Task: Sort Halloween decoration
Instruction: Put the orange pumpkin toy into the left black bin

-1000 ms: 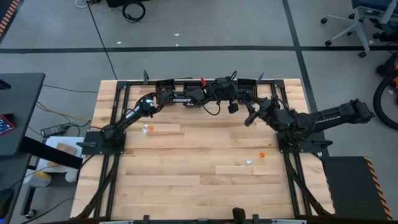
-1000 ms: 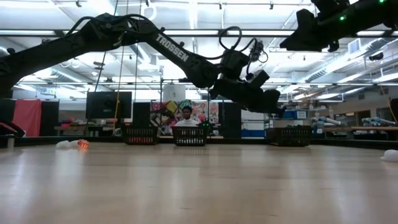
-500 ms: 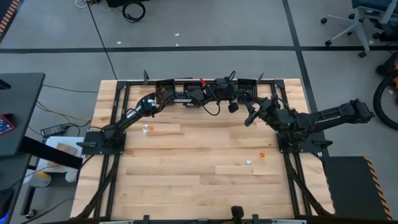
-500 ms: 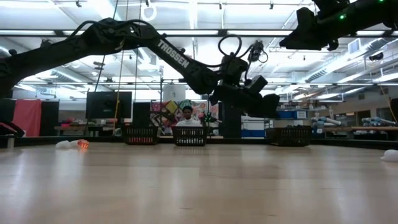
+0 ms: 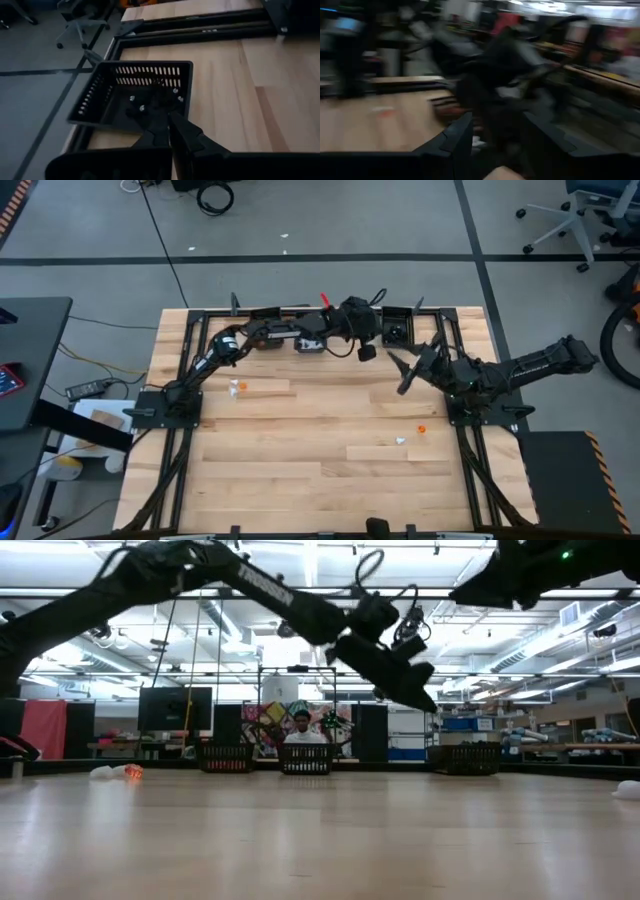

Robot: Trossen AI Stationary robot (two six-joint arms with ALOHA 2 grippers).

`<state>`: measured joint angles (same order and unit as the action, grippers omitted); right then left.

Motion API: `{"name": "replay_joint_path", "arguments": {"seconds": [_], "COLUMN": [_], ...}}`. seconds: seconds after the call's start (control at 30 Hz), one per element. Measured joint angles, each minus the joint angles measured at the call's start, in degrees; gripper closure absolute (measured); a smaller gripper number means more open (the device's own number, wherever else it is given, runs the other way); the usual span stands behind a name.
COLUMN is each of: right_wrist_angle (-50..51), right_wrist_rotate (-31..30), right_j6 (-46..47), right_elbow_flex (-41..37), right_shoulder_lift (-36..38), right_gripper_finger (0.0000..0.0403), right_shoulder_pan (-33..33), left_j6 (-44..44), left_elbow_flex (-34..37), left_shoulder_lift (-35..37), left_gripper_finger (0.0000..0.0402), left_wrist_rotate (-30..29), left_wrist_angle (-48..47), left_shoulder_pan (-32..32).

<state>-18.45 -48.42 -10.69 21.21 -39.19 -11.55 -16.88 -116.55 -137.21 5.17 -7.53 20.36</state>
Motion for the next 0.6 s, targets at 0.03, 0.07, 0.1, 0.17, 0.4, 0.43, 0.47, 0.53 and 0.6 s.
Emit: {"name": "replay_joint_path", "arguments": {"seconds": [0.03,0.07,0.1,0.17,0.4,0.43,0.47,0.53,0.6], "right_wrist_angle": [0.5,1.1,1.5,2.5,9.4,11.3,13.0,16.6,19.3], "right_wrist_rotate": [2.3,4.6,7.0,11.0,19.4,21.6,23.8,27.5,30.9], "right_j6": [0.0,-0.1,-0.3,-0.4,4.8,6.6,8.6,13.2,18.2], "right_elbow_flex": [0.0,0.0,0.0,0.0,0.0,0.0,0.0,0.0,0.0], "right_shoulder_lift": [0.3,0.5,0.6,0.6,0.7,0.7,0.2,-1.1,-3.3], "right_gripper_finger": [0.0231,0.0231,0.0231,0.0231,0.0231,0.0231,0.0231,0.0231,0.0231], "right_shoulder_pan": [-0.3,-0.6,-0.8,-0.9,-0.8,-0.6,-0.3,0.5,1.3], "left_j6": [-1.0,-2.0,-2.8,-4.0,-6.0,-5.9,-5.9,-5.9,-6.5], "left_elbow_flex": [0.0,0.0,0.1,0.1,17.4,21.5,25.5,32.8,39.3], "left_shoulder_lift": [0.9,2.1,3.3,5.3,16.7,19.2,21.9,27.0,31.6], "left_gripper_finger": [0.0401,0.0401,0.0401,0.0401,0.0401,0.0401,0.0401,0.0401,0.0401], "left_wrist_rotate": [-0.3,-0.9,-1.2,-1.9,-3.4,-3.6,-3.9,-4.7,-5.8], "left_wrist_angle": [-1.8,-4.4,-6.3,-8.4,-4.2,-1.8,0.4,4.7,6.9], "left_shoulder_pan": [0.0,0.0,0.0,-0.3,-1.8,-2.1,-2.4,-3.4,-4.6]}}
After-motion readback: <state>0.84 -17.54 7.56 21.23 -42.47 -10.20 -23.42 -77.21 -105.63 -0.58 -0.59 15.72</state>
